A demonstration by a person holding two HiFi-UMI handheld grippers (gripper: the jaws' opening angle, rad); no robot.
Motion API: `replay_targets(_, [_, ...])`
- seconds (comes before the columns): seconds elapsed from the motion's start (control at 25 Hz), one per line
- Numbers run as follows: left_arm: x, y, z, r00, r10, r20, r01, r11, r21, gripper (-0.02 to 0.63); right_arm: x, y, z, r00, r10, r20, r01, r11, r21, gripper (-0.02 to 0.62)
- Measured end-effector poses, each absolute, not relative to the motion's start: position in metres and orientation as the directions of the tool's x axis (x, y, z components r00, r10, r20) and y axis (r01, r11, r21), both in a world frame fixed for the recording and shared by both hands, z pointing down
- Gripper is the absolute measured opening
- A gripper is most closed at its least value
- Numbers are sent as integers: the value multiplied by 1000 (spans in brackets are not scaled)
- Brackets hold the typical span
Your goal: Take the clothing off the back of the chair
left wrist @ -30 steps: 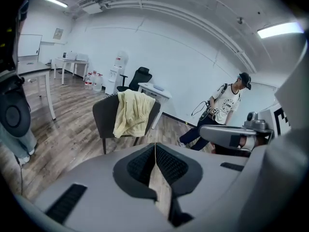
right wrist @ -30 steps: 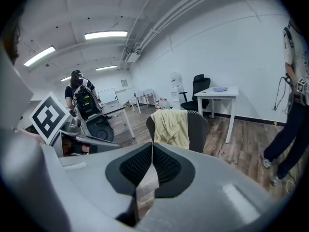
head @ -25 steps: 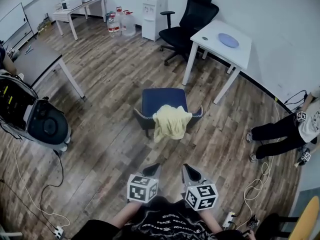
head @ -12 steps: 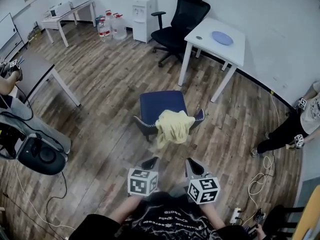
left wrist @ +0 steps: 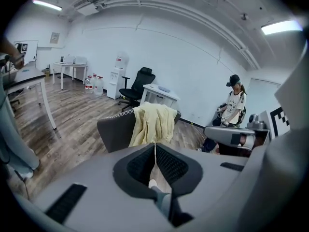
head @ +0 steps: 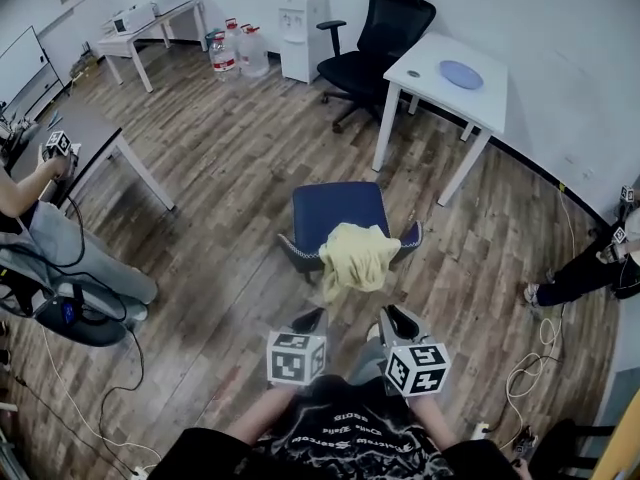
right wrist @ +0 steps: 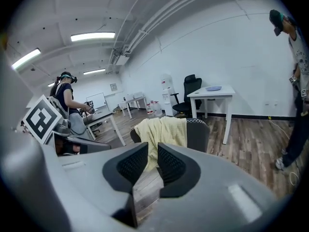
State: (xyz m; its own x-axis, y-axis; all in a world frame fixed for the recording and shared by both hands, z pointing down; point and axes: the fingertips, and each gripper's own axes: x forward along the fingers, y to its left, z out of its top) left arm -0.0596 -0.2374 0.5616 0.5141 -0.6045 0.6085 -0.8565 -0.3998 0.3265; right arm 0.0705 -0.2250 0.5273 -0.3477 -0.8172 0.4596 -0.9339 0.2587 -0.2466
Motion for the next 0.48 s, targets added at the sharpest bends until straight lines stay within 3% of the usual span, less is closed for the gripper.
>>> replay_targets(0.32, [-50, -261, 575, 454, -615, 645, -891, -311, 330, 18, 74, -250, 541, -421, -770, 479, -902, 299, -311, 240])
replay_targets(0.36, [-48, -263, 576, 459, -611, 645, -889, -304, 344, 38, 75, -254, 543, -421, -767, 484, -902, 297, -314, 254])
replay_targets(0.44, [-41, -268, 580, 475, -593, 650, -880, -299, 370, 172, 78, -262, 547, -418, -762, 495, -903, 291, -315, 293])
replay_targets(0.48, [-38, -271, 581, 481, -586, 652, -876, -298, 379, 181, 80, -266, 549, -417, -759, 499, -904, 289, -316, 308])
